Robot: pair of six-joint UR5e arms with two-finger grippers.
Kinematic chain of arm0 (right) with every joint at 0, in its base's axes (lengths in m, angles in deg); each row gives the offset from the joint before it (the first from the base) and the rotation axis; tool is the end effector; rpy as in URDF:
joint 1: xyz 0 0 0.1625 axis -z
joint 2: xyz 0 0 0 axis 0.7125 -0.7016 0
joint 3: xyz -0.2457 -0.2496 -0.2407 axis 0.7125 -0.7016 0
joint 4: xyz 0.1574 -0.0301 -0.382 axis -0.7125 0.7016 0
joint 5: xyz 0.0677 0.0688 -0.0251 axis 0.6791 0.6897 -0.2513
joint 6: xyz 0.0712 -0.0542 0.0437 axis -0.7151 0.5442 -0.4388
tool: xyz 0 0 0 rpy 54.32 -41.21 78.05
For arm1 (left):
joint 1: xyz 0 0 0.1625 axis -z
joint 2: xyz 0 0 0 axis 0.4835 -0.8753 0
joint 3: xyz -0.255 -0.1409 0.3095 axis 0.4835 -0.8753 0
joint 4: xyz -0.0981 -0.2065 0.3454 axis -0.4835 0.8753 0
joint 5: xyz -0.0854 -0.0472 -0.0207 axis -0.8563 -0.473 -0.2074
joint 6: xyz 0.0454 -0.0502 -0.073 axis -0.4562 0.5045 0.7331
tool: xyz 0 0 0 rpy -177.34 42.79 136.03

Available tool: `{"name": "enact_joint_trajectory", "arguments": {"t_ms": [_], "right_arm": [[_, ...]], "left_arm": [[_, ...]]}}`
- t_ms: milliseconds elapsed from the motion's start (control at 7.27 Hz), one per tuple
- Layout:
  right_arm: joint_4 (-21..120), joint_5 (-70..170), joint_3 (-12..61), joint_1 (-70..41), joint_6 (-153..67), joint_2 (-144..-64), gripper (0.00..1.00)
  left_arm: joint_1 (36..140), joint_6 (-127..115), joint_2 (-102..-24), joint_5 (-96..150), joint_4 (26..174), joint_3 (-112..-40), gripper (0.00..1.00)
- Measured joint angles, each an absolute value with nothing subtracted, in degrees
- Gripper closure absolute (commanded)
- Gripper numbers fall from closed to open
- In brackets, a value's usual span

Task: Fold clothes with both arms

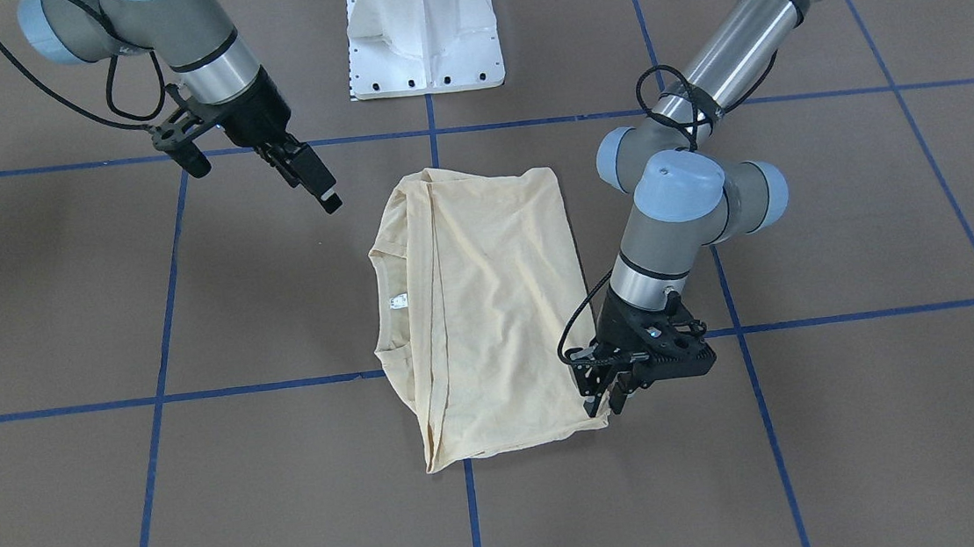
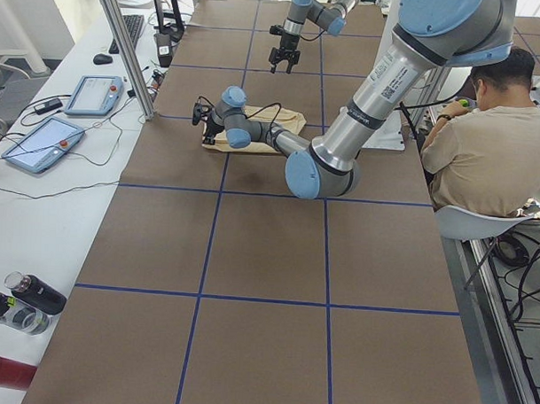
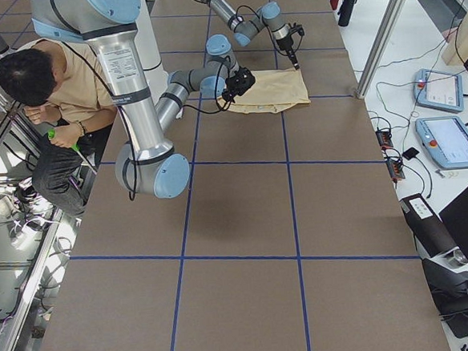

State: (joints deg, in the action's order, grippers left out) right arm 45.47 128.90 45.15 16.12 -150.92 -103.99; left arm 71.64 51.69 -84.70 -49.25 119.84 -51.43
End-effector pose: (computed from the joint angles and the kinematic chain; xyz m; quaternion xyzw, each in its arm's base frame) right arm -0.4359 -0.3741 0.2465 -0.1115 -0.5014 0.4065 0.7556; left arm 0.4968 -0.6220 0.3145 0.2163 0.4859 -0.1483 0.8338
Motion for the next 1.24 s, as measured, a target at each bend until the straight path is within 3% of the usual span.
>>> {"name": "enact_joint_trajectory", "arguments": {"t_ms": [413, 1238], "right_arm": [[45.42, 120.74, 39.99, 26.48, -152.63, -100.58, 0.01], [45.53, 109.74, 33.52, 32.63, -167.54, -96.33, 0.11]], "left_arm": [[71.99, 51.91, -77.09, -51.34, 119.43, -61.51, 0.45], [72.16, 52.32, -75.03, -52.02, 119.21, -64.21, 0.43]]}}
